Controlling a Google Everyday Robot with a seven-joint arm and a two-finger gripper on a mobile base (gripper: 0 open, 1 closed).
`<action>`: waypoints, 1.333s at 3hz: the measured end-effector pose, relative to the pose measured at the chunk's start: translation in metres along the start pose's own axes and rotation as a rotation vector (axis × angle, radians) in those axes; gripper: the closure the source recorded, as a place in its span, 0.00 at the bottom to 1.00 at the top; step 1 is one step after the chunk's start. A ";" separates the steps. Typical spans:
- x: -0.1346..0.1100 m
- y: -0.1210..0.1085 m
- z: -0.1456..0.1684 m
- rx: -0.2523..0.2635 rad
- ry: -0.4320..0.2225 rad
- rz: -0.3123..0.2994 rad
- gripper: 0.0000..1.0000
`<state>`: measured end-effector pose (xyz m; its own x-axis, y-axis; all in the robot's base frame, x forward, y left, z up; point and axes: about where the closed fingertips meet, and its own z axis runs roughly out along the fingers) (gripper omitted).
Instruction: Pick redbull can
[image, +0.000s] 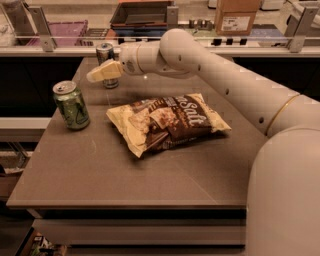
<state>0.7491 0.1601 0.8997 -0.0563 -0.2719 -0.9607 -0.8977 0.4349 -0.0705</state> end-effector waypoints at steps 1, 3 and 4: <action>0.001 0.001 0.015 -0.037 -0.025 0.006 0.19; 0.001 0.005 0.019 -0.044 -0.024 0.006 0.64; 0.001 0.007 0.021 -0.048 -0.024 0.006 0.87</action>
Offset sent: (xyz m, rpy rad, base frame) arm 0.0046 0.0119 -0.0041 0.0236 0.0038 0.0314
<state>0.7521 0.1811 0.8930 -0.0520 -0.2485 -0.9672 -0.9173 0.3948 -0.0521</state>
